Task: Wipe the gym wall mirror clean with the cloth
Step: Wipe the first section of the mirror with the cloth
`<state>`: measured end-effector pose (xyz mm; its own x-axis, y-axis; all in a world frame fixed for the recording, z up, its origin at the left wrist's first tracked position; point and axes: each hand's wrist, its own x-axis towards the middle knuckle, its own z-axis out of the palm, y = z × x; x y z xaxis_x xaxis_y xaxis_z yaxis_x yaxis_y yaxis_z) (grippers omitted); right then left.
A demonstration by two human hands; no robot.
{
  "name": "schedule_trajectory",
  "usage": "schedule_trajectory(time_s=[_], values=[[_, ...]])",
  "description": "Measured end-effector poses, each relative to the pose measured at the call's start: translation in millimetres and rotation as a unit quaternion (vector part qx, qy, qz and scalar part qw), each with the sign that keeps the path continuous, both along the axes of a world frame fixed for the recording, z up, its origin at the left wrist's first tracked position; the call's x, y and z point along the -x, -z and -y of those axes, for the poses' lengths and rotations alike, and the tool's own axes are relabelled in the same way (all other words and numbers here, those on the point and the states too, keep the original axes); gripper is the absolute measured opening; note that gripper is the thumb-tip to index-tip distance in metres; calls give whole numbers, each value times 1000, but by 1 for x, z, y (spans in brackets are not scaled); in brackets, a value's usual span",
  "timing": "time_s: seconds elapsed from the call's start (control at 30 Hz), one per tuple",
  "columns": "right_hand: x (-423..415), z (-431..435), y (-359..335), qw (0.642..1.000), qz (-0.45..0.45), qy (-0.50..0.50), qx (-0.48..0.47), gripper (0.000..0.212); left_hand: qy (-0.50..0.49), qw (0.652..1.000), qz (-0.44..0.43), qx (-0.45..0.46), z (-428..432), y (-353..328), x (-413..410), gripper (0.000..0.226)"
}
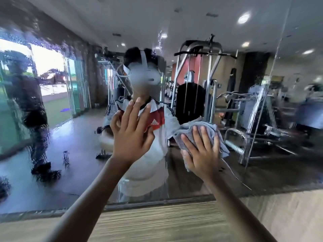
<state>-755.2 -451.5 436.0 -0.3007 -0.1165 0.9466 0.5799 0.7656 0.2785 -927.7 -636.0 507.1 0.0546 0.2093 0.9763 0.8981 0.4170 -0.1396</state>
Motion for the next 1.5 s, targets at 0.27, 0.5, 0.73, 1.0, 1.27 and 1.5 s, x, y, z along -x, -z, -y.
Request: schedule_trajectory(time_s=[0.27, 0.5, 0.73, 1.0, 1.27, 1.5], values=[[21, 9, -114, 947, -243, 25, 209, 56, 1, 998, -57, -7, 7, -35, 12, 50], [25, 20, -71, 999, -34, -4, 16, 53, -23, 999, -45, -9, 5, -63, 14, 56], [1, -12, -124, 960, -209, 39, 183, 53, -51, 998, -36, 24, 13, -83, 11, 58], [38, 29, -167, 995, -84, 14, 50, 53, -35, 999, -40, 5, 10, -119, 14, 61], [-20, -32, -163, 988, -108, 44, 105, 57, -48, 998, -41, 23, 24, -125, 17, 62], [28, 12, -253, 992, -96, 24, 74, 58, -67, 996, -59, 19, 14, -158, 16, 63]])
